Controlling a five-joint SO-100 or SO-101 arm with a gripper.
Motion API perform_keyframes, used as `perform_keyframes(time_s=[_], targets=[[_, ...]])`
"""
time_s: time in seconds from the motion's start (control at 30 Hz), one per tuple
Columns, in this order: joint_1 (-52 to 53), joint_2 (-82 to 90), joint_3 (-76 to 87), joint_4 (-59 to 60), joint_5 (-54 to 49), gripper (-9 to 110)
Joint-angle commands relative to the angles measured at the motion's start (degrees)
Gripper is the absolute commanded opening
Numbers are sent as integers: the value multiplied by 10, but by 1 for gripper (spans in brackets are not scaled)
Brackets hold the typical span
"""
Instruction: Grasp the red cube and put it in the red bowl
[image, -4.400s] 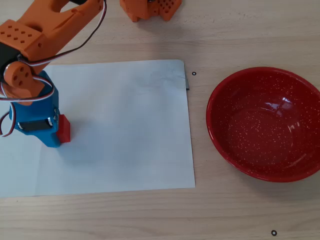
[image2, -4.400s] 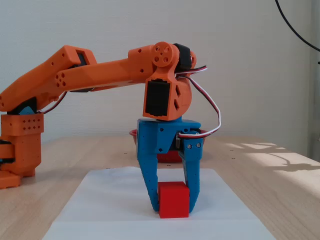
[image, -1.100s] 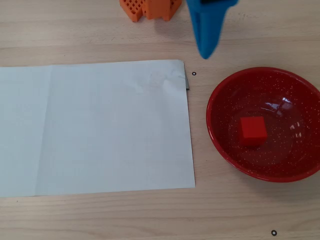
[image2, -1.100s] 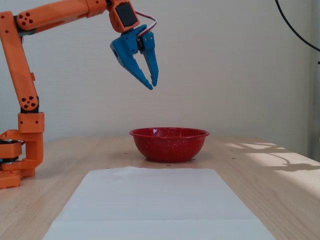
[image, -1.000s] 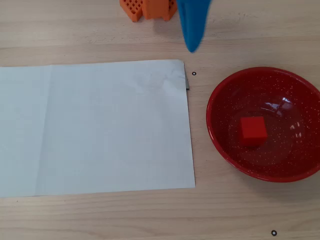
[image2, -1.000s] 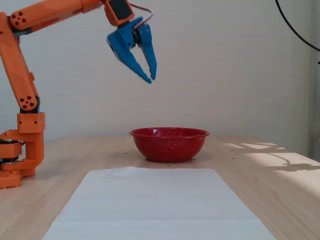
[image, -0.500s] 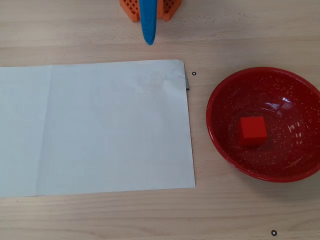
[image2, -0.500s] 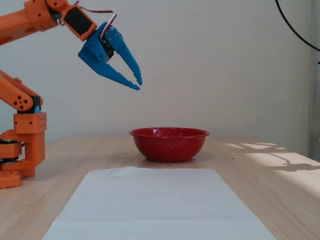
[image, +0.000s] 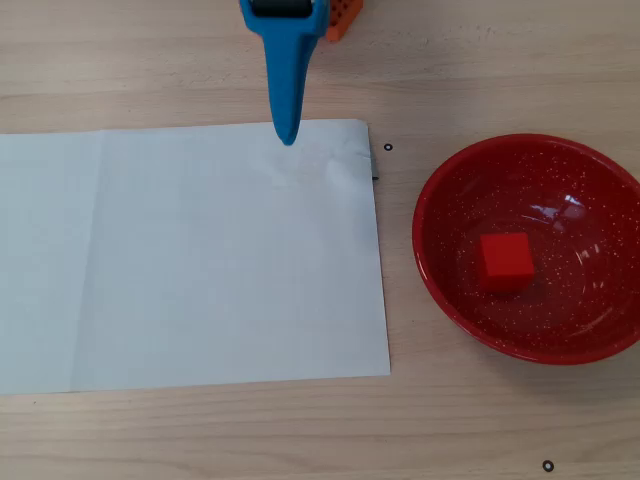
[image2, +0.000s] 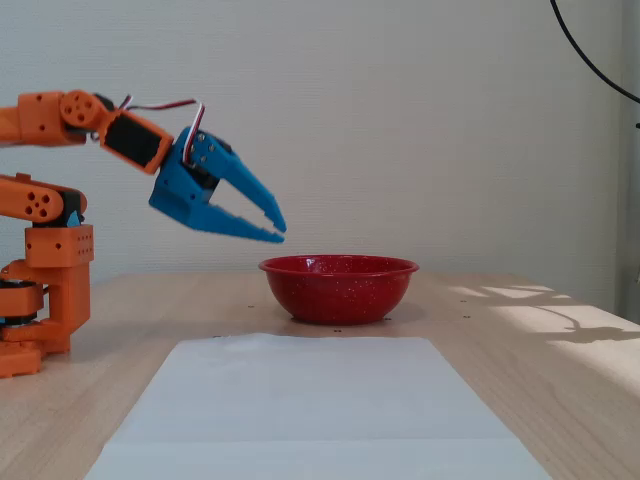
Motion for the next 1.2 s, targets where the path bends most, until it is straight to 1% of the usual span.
perform_keyframes(time_s=[0.0,0.37,0.57,0.83,1.17], targets=[[14,50,-1,-36,13,0],[26,177,182,-48,33,0],[33,177,186,46,10,0],[33,177,186,200,-30,0],[33,177,186,205,-38,0]])
